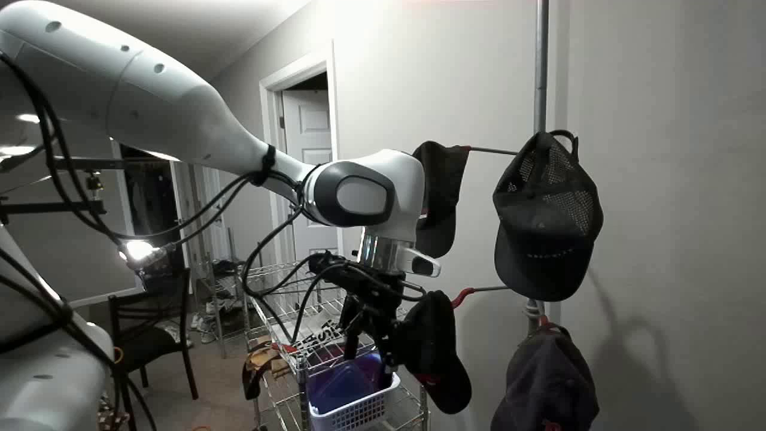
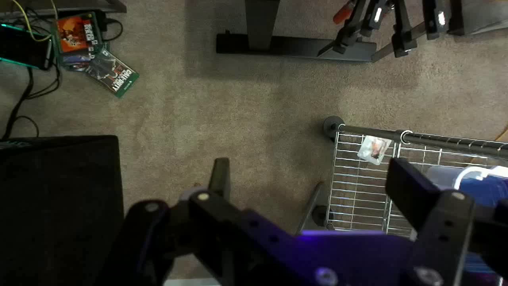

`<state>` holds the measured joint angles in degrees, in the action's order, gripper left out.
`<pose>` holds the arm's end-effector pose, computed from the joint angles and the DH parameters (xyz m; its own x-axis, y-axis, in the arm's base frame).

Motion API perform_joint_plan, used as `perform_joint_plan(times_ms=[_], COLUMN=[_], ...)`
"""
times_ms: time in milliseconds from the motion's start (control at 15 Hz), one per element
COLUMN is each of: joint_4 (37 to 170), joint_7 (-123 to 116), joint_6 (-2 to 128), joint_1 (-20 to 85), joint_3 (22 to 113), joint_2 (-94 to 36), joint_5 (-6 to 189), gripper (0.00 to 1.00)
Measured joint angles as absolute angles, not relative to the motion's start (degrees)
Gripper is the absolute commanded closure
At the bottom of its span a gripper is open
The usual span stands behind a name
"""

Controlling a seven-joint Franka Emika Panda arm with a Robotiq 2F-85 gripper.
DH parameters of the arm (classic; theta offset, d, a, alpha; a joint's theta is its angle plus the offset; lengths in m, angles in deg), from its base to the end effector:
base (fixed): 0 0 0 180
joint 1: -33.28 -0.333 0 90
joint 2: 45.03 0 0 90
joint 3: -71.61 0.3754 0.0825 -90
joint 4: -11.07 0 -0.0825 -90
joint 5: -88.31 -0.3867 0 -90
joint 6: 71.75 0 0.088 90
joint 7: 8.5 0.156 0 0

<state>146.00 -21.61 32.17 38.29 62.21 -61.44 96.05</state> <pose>0.3818 -0.1181 0.4298 0.9634 0.0363 -0.2655 0.0411 -0.9991 0.0124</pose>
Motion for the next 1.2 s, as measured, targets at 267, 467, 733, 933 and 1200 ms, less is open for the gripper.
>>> perform_joint_plan(times_ms=[267,467,733,933,1200], joint_4=[146.0,146.0,148.1,150.97,153.44], joint_7=[-21.61,-21.61,-21.45,-22.16,-27.17], joint_6=[32.17,32.17,43.86,58.11,77.88], joint_1=[38.29,38.29,38.62,39.62,40.32], joint_3=[62.21,62.21,60.9,57.75,54.92], joint_2=[-61.44,-61.44,-60.82,-57.01,-51.08], joint_5=[96.05,96.05,95.32,91.17,82.58], gripper=[0.0,0.0,0.0,0.0,0.0])
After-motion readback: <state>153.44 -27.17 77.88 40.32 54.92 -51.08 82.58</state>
